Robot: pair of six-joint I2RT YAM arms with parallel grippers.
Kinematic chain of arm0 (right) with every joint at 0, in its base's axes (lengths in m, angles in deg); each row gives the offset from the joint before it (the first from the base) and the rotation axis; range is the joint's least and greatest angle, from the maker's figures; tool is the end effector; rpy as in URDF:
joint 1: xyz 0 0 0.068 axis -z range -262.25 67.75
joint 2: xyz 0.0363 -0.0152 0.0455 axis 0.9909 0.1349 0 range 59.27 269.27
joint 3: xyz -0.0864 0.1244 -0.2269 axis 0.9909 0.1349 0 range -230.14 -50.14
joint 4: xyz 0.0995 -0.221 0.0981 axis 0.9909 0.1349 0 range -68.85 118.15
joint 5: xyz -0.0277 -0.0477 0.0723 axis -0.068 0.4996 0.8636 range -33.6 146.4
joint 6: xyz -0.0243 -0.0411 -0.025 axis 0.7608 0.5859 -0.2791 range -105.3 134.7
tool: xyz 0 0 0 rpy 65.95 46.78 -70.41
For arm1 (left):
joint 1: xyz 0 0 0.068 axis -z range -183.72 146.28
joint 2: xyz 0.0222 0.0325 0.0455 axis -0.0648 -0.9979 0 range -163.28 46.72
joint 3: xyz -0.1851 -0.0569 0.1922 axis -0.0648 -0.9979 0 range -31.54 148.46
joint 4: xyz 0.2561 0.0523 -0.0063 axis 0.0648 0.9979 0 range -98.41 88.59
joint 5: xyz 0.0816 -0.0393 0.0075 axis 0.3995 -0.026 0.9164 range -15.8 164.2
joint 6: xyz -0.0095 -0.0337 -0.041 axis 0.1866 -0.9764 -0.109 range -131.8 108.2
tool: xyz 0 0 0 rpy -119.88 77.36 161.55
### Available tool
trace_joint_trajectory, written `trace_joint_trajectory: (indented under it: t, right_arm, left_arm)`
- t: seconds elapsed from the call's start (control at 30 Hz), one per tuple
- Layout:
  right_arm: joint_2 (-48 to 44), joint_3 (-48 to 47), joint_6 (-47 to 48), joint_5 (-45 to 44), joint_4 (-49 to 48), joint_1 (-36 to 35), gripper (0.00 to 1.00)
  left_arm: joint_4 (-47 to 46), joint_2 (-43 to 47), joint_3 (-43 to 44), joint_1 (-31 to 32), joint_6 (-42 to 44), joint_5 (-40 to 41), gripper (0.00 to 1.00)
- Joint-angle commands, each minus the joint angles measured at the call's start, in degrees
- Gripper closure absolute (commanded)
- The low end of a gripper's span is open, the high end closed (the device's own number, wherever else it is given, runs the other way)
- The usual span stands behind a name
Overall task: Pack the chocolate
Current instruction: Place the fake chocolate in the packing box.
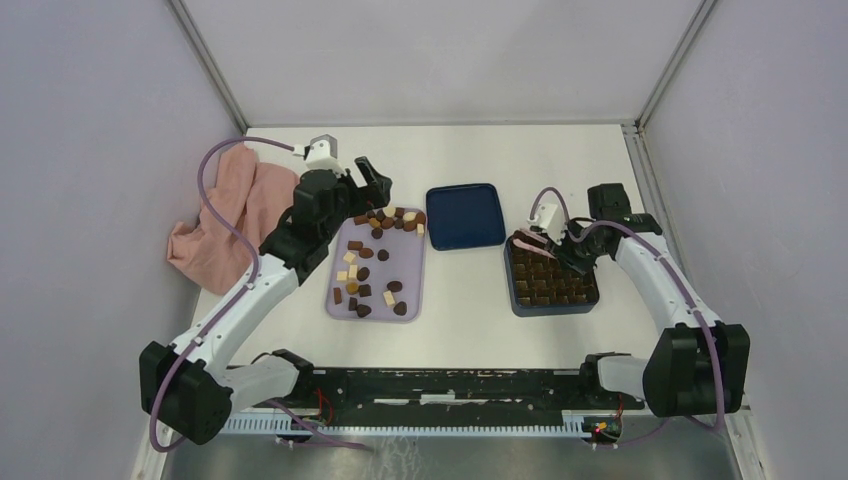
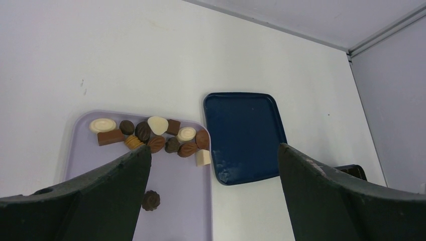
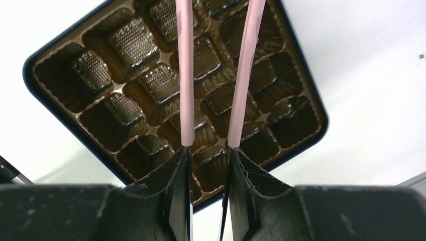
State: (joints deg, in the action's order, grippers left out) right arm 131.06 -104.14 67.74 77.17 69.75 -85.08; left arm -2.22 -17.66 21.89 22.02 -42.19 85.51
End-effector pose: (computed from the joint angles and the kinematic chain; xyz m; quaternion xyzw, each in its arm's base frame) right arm 0.2312 0.0241 0.2482 -0.4836 0.8334 0.0744 0.2571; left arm 0.2389 -0.1074 0.3318 -0.0910 0.7977 -0.2080 0.5587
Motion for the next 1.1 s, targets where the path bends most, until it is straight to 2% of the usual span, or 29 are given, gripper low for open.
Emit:
trace_joint_trajectory:
  t: [0.0, 0.4, 0.87, 1.07]
  right_arm:
    - [-0.6, 2.0, 1.9, -3.8, -1.8, 0.2, 0.82]
    - [1.8, 2.3, 2.6, -5.0, -2.4, 0.2, 0.78]
    - [5.2, 0.5, 1.9, -3.6, -1.3, 0.2, 0.6]
    - [5.8, -1.5, 2.0, -2.7, -0.4, 0.2, 0.59]
  left_arm:
    - [-3.0, -0.3, 2.2, -0.2, -2.2, -1.1, 0.0]
    - [-2.2, 1.7, 0.1, -0.2, -3.4, -0.1, 0.0]
    - [-2.2, 1.7, 0.0, -0.2, -3.7, -0.2, 0.0]
    - [-2.4, 1.9, 0.2, -0.2, -3.8, -0.3, 0.0]
